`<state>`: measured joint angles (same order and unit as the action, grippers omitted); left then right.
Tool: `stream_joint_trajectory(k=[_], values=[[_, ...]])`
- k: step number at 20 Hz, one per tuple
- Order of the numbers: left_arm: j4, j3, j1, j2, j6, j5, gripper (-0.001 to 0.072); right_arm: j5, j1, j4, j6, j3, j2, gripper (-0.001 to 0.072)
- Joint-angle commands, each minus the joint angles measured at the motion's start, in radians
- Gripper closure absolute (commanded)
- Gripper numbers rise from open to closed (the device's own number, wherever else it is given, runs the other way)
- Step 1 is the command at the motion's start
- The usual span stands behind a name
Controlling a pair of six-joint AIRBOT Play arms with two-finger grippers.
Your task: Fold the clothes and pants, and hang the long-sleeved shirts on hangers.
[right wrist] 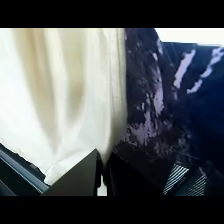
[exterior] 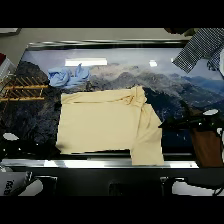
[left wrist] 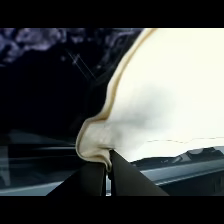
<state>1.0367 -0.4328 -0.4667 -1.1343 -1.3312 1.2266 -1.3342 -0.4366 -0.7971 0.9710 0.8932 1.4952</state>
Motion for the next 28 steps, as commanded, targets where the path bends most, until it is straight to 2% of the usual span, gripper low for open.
stream_joint_trajectory(k=[1,6,8,10,13,15,19,22,25,28], values=[[-0.021,-0.042,0.001,0.008,0.001,0.027,0.0695,-0.022,0.0,0.036,-0.015,0.0,-0.048,0.0686],[-0.22,-0.277,0.05,0.017,0.016,0.042,0.0695,0.046,0.0,0.304,-0.059,0.029,-0.197,0.0688],[-0.238,-0.414,0.11,0.035,0.013,0.032,0.0695,0.07,0.0,0.365,-0.043,0.097,-0.277,0.0688],[-0.237,-0.578,0.162,0.059,-0.015,0.019,0.0695,0.106,0.015,0.359,-0.015,0.195,-0.36,0.0688],[-0.237,-0.824,0.193,0.099,-0.088,-0.01,0.0696,0.246,0.103,0.246,0.089,0.395,-0.481,0.0688],[-0.219,-0.987,0.194,0.136,-0.143,-0.033,0.0696,0.338,0.162,0.118,0.181,0.529,-0.558,0.0688],[-0.012,-1.261,0.194,0.242,-0.26,-0.035,0.0696,0.405,0.197,-0.172,0.394,0.735,-0.727,0.0688],[0.146,-1.313,0.194,0.364,-0.381,-0.034,0.0696,0.409,0.197,-0.319,0.506,0.801,-0.855,0.0688],[0.235,-1.312,0.194,0.466,-0.432,-0.019,0.0696,0.418,0.197,-0.391,0.613,0.807,-0.946,0.0688],[0.3,-1.312,0.194,0.504,-0.451,-0.019,0.0695,0.417,0.197,-0.392,0.637,0.807,-0.96,0.0688]])
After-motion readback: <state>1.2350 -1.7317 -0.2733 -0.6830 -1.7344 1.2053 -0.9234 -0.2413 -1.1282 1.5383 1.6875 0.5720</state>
